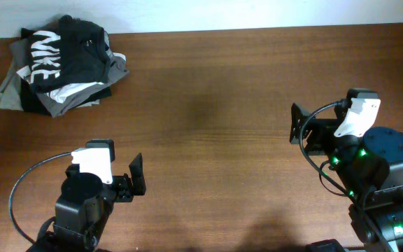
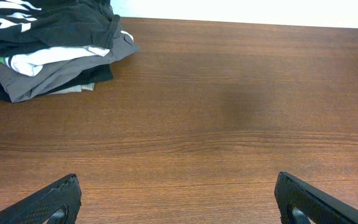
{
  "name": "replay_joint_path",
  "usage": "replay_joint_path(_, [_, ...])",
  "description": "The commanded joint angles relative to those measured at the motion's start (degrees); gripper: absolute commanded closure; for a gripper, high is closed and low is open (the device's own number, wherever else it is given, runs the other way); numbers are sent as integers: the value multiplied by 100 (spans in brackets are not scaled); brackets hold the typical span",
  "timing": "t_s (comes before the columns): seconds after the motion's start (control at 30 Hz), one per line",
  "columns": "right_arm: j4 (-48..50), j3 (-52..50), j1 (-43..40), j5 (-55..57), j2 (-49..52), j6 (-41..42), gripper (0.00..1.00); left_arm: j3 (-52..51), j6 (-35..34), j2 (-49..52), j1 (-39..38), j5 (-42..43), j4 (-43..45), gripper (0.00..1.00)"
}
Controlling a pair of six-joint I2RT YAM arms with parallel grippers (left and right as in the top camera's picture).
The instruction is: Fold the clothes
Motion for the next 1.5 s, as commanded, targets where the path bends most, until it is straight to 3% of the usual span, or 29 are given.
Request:
replay_joint_path(0.0, [-4,50,31,225,-42,-520,1,-13,-52,-33,-17,-81,-4,1])
replay_joint_path(0.17, [-181,-166,-39,382,-529,-595,1,-13,-52,-35,-17,-81,-4,1])
replay_joint_path(0.23, [-22,-699,-221,369,-994,-590,1,-13,-50,-33,-17,-81,-4,1])
replay_joint_path(0.47, [3241,-4164,-463,131,-3082,-590,1,-13,-52,-33,-17,-81,-4,1])
replay_joint_path(0.63, [4218,-5274,-807,-79,-3552,-568,1,-13,-52,-33,-17,-81,-4,1])
replay_joint_path(0.87, [4079,-5864,-984,68,-4474,-570,1,-13,-52,-33,-17,-81,-4,1])
replay_joint_path(0.97, [3864,-5864,-1032,-61,-4489,-822,1,-13,-50,-35,-17,-81,-4,1])
replay_joint_path(1.1, [2870,-5864,-1029,-61,-4489,-1174,2,-13,-50,-35,-17,-81,-4,1])
replay_joint_path(1.47, [2857,-5864,-1025,-81,-4489,-1320,1,-13,-52,-33,-17,-81,-4,1])
